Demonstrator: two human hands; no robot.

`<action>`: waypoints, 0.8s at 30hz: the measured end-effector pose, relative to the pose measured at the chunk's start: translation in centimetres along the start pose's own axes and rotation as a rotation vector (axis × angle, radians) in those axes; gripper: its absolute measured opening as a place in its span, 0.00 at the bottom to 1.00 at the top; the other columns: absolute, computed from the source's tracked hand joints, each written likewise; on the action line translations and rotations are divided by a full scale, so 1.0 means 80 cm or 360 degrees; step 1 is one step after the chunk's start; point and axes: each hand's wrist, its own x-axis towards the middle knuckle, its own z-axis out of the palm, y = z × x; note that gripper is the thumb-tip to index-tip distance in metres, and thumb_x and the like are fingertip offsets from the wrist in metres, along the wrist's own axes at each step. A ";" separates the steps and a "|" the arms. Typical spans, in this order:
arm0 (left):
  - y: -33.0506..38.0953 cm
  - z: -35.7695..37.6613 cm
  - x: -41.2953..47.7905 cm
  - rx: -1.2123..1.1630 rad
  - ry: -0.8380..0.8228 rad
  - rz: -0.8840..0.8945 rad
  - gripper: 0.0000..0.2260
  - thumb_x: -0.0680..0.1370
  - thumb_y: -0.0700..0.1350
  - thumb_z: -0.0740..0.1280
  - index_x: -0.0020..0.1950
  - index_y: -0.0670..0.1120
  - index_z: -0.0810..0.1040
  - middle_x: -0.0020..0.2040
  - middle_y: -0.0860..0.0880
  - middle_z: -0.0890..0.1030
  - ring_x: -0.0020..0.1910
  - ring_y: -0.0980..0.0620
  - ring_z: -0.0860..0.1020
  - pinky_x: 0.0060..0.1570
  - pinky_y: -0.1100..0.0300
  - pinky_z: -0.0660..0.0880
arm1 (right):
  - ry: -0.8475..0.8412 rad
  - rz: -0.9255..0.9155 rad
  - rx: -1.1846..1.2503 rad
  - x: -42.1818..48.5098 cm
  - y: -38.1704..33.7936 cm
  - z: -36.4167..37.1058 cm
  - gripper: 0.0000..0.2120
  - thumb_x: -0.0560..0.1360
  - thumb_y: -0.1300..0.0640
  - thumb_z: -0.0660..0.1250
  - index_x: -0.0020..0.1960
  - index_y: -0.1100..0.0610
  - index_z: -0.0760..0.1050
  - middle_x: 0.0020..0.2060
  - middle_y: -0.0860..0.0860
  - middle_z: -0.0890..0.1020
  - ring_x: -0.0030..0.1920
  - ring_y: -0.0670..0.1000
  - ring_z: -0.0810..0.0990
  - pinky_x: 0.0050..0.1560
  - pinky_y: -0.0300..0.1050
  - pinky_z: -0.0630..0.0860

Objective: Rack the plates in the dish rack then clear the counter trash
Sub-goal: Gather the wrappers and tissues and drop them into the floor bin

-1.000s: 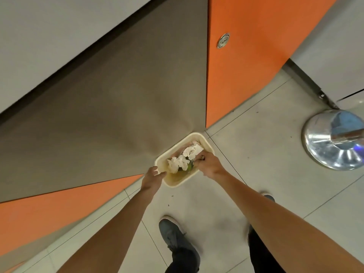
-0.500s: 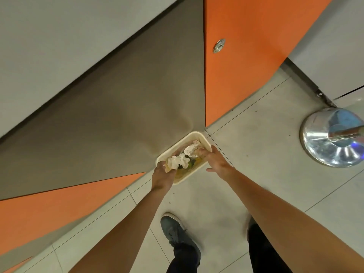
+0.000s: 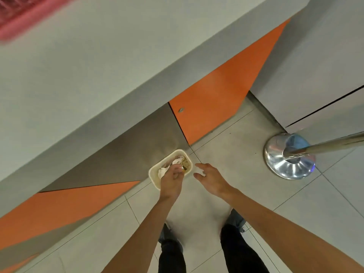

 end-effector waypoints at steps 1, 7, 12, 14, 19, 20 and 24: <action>0.017 0.002 -0.016 -0.0040 -0.0011 0.0027 0.09 0.77 0.33 0.65 0.54 0.45 0.78 0.50 0.46 0.81 0.50 0.49 0.79 0.52 0.64 0.75 | 0.0003 -0.0038 -0.0005 -0.019 -0.007 -0.018 0.17 0.80 0.55 0.63 0.68 0.56 0.73 0.64 0.56 0.76 0.61 0.53 0.76 0.62 0.41 0.70; 0.136 0.002 -0.115 -0.0145 0.0003 0.0093 0.09 0.78 0.29 0.59 0.48 0.36 0.78 0.37 0.39 0.77 0.29 0.56 0.77 0.33 0.60 0.74 | 0.0000 -0.0230 0.0004 -0.129 -0.065 -0.125 0.07 0.78 0.60 0.64 0.47 0.57 0.81 0.43 0.52 0.83 0.43 0.50 0.79 0.47 0.41 0.74; 0.232 0.009 -0.196 0.0110 0.0058 0.0444 0.11 0.77 0.33 0.63 0.51 0.47 0.79 0.42 0.45 0.83 0.39 0.50 0.81 0.39 0.61 0.76 | 0.0069 -0.0438 -0.0139 -0.200 -0.106 -0.210 0.06 0.77 0.59 0.65 0.47 0.52 0.80 0.44 0.49 0.83 0.45 0.48 0.80 0.49 0.40 0.75; 0.260 0.005 -0.211 0.0228 0.0120 0.0614 0.10 0.77 0.36 0.65 0.53 0.50 0.80 0.44 0.53 0.83 0.44 0.57 0.80 0.44 0.64 0.76 | 0.0124 -0.0551 -0.0236 -0.217 -0.127 -0.239 0.06 0.77 0.59 0.65 0.48 0.53 0.80 0.44 0.48 0.83 0.45 0.48 0.79 0.49 0.41 0.75; 0.334 -0.016 -0.211 0.0474 0.0232 0.0949 0.12 0.77 0.40 0.65 0.59 0.52 0.78 0.51 0.59 0.80 0.50 0.63 0.77 0.49 0.72 0.71 | 0.0292 -0.0770 -0.0378 -0.231 -0.184 -0.305 0.11 0.77 0.59 0.65 0.58 0.57 0.79 0.53 0.51 0.81 0.54 0.50 0.78 0.57 0.42 0.73; 0.354 -0.022 -0.206 0.0506 0.0240 0.1008 0.12 0.77 0.40 0.65 0.59 0.51 0.78 0.52 0.57 0.81 0.49 0.62 0.77 0.49 0.69 0.71 | 0.0335 -0.0808 -0.0385 -0.231 -0.197 -0.319 0.11 0.77 0.59 0.65 0.58 0.57 0.79 0.53 0.51 0.81 0.54 0.50 0.78 0.57 0.43 0.73; 0.419 -0.046 -0.189 0.0466 0.0290 0.1078 0.11 0.76 0.44 0.63 0.58 0.51 0.77 0.51 0.57 0.80 0.48 0.60 0.78 0.45 0.65 0.75 | 0.0417 -0.0909 -0.0404 -0.223 -0.244 -0.358 0.09 0.77 0.58 0.64 0.56 0.56 0.79 0.53 0.52 0.81 0.53 0.50 0.78 0.53 0.41 0.73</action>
